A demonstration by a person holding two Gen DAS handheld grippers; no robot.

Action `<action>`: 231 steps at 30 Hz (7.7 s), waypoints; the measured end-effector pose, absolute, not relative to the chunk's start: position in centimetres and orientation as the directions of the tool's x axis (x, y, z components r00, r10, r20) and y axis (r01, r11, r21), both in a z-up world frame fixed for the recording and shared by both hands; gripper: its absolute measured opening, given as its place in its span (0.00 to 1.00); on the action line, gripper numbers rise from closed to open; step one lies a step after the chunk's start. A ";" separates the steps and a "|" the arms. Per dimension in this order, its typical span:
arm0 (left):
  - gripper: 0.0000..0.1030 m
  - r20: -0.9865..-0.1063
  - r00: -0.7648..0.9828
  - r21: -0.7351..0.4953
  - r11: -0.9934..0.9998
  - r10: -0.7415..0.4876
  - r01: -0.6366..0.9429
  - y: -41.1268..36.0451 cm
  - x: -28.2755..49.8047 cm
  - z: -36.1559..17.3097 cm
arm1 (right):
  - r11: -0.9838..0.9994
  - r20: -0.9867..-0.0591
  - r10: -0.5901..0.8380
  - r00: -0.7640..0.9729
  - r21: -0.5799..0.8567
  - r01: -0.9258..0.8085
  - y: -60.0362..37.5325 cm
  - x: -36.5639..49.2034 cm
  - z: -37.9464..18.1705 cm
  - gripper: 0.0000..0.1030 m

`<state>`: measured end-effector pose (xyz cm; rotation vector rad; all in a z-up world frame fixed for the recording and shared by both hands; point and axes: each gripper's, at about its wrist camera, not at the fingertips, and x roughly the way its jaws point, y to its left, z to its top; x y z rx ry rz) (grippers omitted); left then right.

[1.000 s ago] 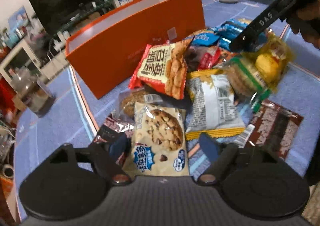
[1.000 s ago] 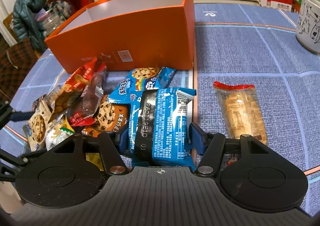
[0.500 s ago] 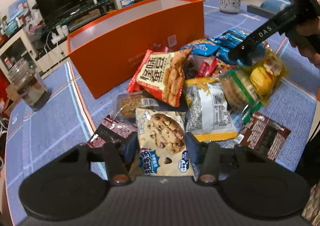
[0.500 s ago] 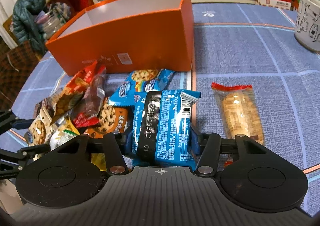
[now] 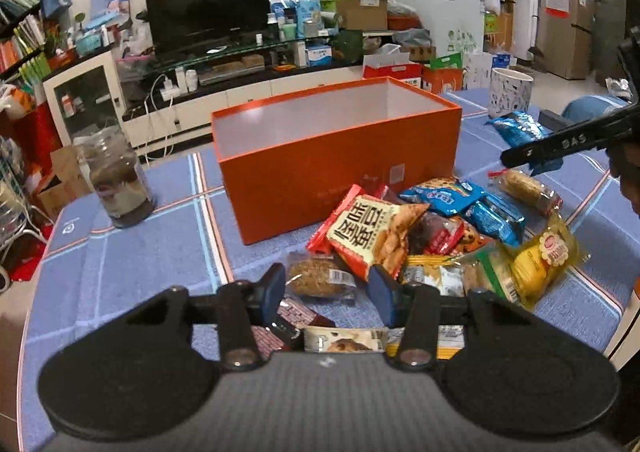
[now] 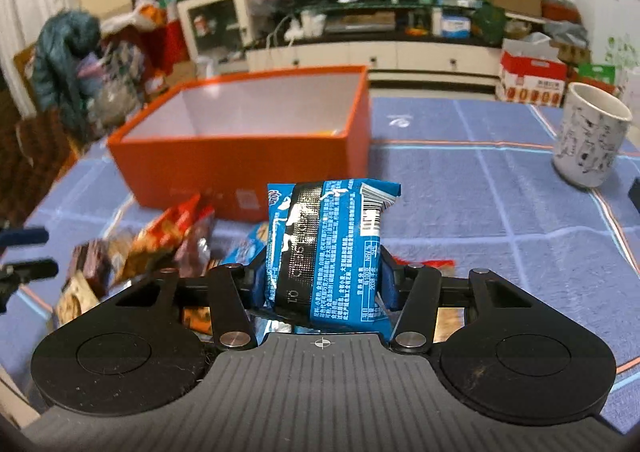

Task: Organize snacks
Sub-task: 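Lift the blue pack and cookie bag and carry them toward the orange box, then lower both packs into the orange box and open both grippers, then move both open tools back over the snack pile, then lower the left tool to the brown wafer pack while the right tool reaches the clear bread pack, then close the left gripper on the brown wafer pack while the right gripper closes on the clear bread pack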

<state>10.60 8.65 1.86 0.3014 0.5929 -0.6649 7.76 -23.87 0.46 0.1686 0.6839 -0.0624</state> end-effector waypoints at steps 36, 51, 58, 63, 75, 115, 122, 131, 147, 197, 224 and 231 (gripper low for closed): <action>0.48 -0.624 0.675 0.093 0.820 -0.394 0.564 7.4 9.1 2.9 | 0.977 -0.631 0.010 0.776 0.171 0.126 -24.8 7.1 0.5 0.38; 0.48 -0.542 0.740 0.006 0.879 -0.399 0.477 5.6 13.1 6.3 | 0.991 -0.538 0.005 0.843 0.118 0.069 -22.0 8.4 4.1 0.38; 0.48 -0.514 0.744 -0.026 0.875 -0.426 0.483 2.2 18.3 7.7 | 0.991 -0.528 0.016 0.849 0.121 0.056 -21.9 13.2 5.8 0.38; 0.48 -0.521 0.740 -0.023 0.873 -0.426 0.487 -1.0 21.8 8.2 | 0.986 -0.555 0.026 0.831 0.152 0.071 -22.7 18.2 5.6 0.38; 0.75 -0.560 0.734 0.007 0.884 -0.384 0.468 -2.2 24.5 7.6 | 0.982 -0.578 0.016 0.816 0.163 0.097 -24.5 22.6 5.8 0.47; 0.99 -0.736 0.445 0.036 0.627 -0.510 0.778 9.4 14.8 -3.9 | 0.978 -0.699 -0.060 0.713 0.101 0.181 -28.6 6.8 -2.9 0.65; 0.99 -0.701 0.443 0.108 0.531 -0.559 0.841 11.6 13.0 -2.2 | 0.975 -0.685 -0.043 0.728 0.131 0.181 -28.5 6.8 -2.4 0.67; 0.99 -0.831 0.227 0.137 0.210 -0.508 0.968 8.3 17.1 -2.6 | 0.975 -0.701 -0.049 0.711 0.122 0.188 -28.4 7.1 -2.6 0.67; 1.00 -0.794 0.249 0.029 0.374 -0.554 0.927 11.4 8.8 -3.7 | 0.972 -0.700 -0.049 0.712 0.131 0.196 -27.9 7.4 -2.4 0.66; 0.84 -0.767 0.524 0.057 0.773 -0.372 0.632 6.8 10.7 -4.1 | 0.972 -0.770 -0.107 0.629 0.053 0.230 -28.1 9.2 -5.6 0.51; 0.49 -0.783 0.483 -0.023 0.793 -0.393 0.609 6.4 10.4 -3.8 | 0.978 -0.781 -0.099 0.616 0.038 0.206 -27.3 9.5 -5.2 0.23; 0.47 -0.741 0.538 -0.014 0.810 -0.402 0.586 6.6 10.2 -2.6 | 0.977 -0.776 -0.090 0.625 0.053 0.206 -27.6 9.4 -5.0 0.22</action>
